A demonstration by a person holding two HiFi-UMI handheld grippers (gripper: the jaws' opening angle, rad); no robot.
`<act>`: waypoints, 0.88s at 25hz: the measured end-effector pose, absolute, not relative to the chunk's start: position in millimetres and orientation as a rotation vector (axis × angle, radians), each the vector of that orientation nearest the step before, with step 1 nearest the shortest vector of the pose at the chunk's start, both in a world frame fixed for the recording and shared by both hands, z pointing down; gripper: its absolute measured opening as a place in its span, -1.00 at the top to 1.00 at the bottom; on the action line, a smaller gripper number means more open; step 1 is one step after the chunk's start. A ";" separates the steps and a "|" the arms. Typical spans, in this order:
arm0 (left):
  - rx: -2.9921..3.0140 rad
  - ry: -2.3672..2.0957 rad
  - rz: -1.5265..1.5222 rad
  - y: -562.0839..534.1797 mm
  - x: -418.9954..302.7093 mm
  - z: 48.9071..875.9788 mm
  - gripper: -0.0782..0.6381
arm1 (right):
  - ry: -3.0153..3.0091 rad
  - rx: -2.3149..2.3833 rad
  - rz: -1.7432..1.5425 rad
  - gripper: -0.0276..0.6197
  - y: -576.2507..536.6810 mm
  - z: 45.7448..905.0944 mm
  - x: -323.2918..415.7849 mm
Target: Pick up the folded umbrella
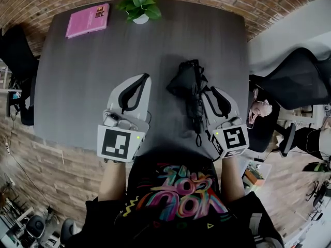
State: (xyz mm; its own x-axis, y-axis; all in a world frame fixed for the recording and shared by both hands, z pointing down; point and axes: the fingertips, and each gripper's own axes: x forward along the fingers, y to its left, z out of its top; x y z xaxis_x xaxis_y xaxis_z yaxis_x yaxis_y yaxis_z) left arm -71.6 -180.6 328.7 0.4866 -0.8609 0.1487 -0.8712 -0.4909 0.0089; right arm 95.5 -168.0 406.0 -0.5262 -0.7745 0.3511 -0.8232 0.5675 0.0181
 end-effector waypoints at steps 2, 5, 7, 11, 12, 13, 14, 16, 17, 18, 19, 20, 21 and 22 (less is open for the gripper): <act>2.628 -1.543 0.191 -181.1 -73.5 331.1 0.78 | -2.468 1.278 0.242 0.54 -168.6 417.6 92.9; 2.618 -1.548 0.193 -181.4 -75.4 334.8 0.78 | -2.453 1.239 0.288 0.42 -168.8 433.1 89.9; 2.611 -1.551 0.194 -181.8 -76.0 337.2 0.78 | -2.438 1.215 0.306 0.34 -169.0 443.7 88.6; 2.604 -1.547 0.196 -183.3 -76.1 340.2 0.78 | -2.397 1.187 0.330 0.21 -169.5 463.8 87.9; 2.602 -1.545 0.195 -183.6 -76.4 340.9 0.78 | -2.386 1.181 0.338 0.17 -169.8 468.8 87.6; 2.600 -1.543 0.196 -183.8 -76.8 341.7 0.78 | -2.377 1.173 0.346 0.14 -170.1 474.0 87.1; 2.598 -1.542 0.197 -184.0 -77.1 342.7 0.78 | -2.368 1.165 0.356 0.12 -170.4 479.3 86.6; 2.593 -1.540 0.201 -183.9 -77.3 345.2 0.78 | -2.349 1.150 0.377 0.05 -170.7 490.0 86.3; 2.590 -1.539 0.204 -183.9 -77.2 346.7 0.78 | -2.339 1.145 0.388 0.02 -171.0 495.4 86.6; 2.587 -1.537 0.207 -183.9 -77.1 348.1 0.78 | -2.329 1.140 0.397 -0.01 -171.4 500.9 87.0; 2.584 -1.536 0.210 -184.3 -77.0 349.3 0.78 | -2.318 1.136 0.405 -0.05 -172.3 506.3 87.3; 2.583 -1.535 0.212 -184.9 -76.8 350.2 0.78 | -2.308 1.131 0.409 -0.08 -173.5 511.4 87.4; 2.583 -1.533 0.213 -185.6 -76.6 350.9 0.78 | -2.297 1.124 0.412 -0.10 -175.0 516.2 87.3; 2.583 -1.531 0.213 -186.2 -76.5 351.5 0.78 | -2.287 1.116 0.412 -0.12 -176.5 520.7 87.0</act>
State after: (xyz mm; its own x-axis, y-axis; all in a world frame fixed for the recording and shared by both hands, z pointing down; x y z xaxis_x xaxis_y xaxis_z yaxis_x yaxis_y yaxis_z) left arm -76.5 -186.2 351.5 0.4746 -0.8600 0.1877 -0.8785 -0.4759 0.0407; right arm 87.0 -176.5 520.7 -0.4997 -0.6234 0.6014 -0.7941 0.6071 -0.0304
